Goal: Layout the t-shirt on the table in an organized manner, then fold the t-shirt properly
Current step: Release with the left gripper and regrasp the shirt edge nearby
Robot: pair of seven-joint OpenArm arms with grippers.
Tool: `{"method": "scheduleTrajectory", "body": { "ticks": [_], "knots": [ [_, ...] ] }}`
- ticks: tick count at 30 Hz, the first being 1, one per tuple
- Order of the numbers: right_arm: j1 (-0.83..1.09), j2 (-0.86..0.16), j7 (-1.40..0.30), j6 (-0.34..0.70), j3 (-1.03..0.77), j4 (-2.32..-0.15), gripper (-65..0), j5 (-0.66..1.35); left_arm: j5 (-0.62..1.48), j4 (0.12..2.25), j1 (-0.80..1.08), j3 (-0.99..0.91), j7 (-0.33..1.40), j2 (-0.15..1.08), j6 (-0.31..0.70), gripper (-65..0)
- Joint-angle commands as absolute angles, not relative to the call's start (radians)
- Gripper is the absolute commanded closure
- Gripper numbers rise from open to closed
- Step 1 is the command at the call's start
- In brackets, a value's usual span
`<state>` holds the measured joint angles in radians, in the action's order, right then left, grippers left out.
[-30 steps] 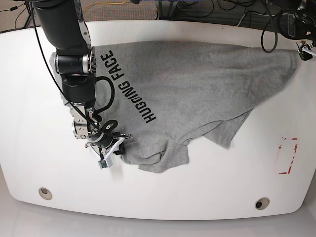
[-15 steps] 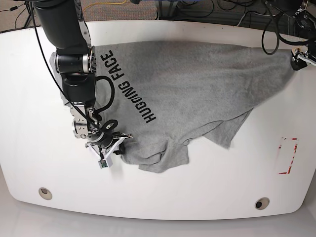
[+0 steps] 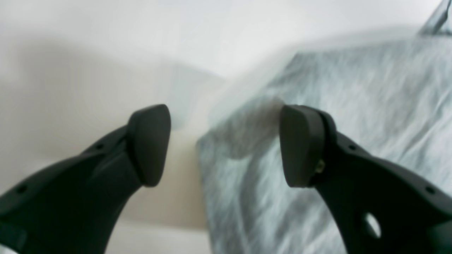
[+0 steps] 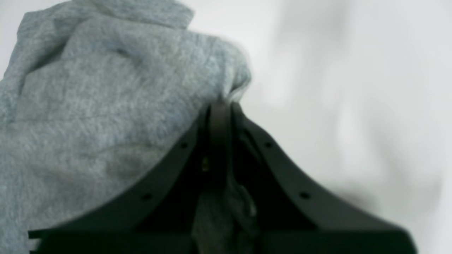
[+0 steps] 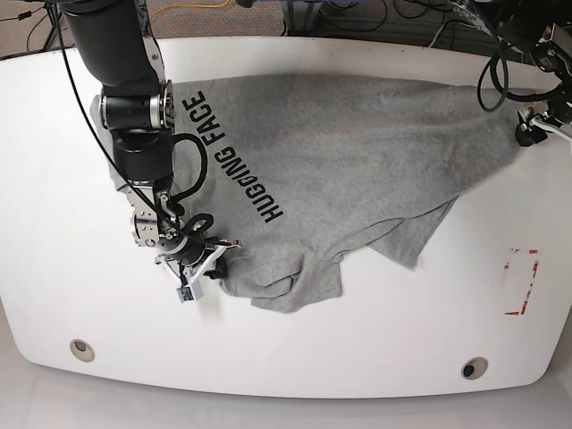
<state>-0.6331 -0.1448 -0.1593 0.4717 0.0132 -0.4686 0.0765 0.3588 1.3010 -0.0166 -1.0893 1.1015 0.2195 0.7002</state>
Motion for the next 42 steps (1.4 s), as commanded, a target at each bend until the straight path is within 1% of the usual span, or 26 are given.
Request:
{"method": "scheduleTrajectory", "body": {
  "ticks": [1,5,7,9,11,14,23,25,26,29,30,33,36,39,42],
  "knots": [
    [-0.644,-0.148,-0.211,0.475,0.013,-0.469,-0.3,0.056,0.340,1.290,-0.015,-1.084,1.135,0.220,0.698,-45.3],
    [-0.644,-0.148,-0.211,0.476,0.012,-0.469,-0.3,0.056,0.343,1.291,-0.015,-1.032,1.136,0.206,0.698,-45.1],
    [-0.644,-0.148,-0.211,0.476,0.012,-0.469,-0.3,0.056,0.343,1.297,-0.015,-1.001,1.138,0.199,0.698,-44.0],
    [-0.644,-0.148,-0.211,0.476,0.012,-0.469,-0.3,0.056,0.343,1.297,-0.013,-0.980,1.141,0.199,0.698,-40.4],
    [-0.644,-0.148,-0.211,0.476,0.012,-0.469,-0.3,0.056,0.343,1.297,-0.013,-0.957,1.141,0.196,0.698,-33.1],
    [-0.645,-0.148,-0.211,0.476,0.012,-0.469,-0.3,0.056,0.343,1.296,-0.012,-0.931,1.141,0.191,0.698,-25.3],
    [-0.645,-0.148,-0.209,0.476,0.012,-0.469,-0.3,0.056,0.343,1.297,-0.008,-0.892,1.139,0.191,0.698,-22.9],
    [-0.645,-0.148,-0.209,0.476,0.012,-0.469,-0.3,0.056,0.340,1.297,-0.010,-0.892,1.138,0.191,0.698,-18.3],
    [-0.645,-0.148,-0.209,0.476,0.012,-0.469,-0.3,0.056,0.340,1.297,-0.012,-0.892,1.138,0.191,0.698,-13.2],
    [-0.645,-0.148,-0.208,0.476,0.012,-0.469,-0.3,0.056,0.338,1.297,-0.013,-0.892,1.138,0.193,0.698,-1.4],
    [-0.645,-0.148,-0.208,0.476,0.012,-0.469,-0.3,0.056,0.338,1.297,-0.013,-0.892,1.138,0.194,0.698,0.0],
    [-0.645,-0.148,-0.208,0.476,0.012,-0.470,-0.3,0.056,0.338,1.299,-0.013,-0.892,1.138,0.199,0.698,-1.9],
    [-0.648,-0.148,-0.209,0.476,0.012,-0.470,-0.3,0.056,0.338,1.319,-0.010,-0.894,1.138,0.200,0.698,-1.0],
    [-0.650,-0.148,-0.211,0.476,0.012,-0.479,-0.3,0.058,0.338,1.382,-0.005,-0.895,1.139,0.200,0.698,-1.0],
    [-0.639,-0.148,-0.232,0.476,0.010,-0.552,-0.3,0.058,0.341,1.465,0.018,-0.892,1.141,0.197,0.698,-1.0]
  ]
}}
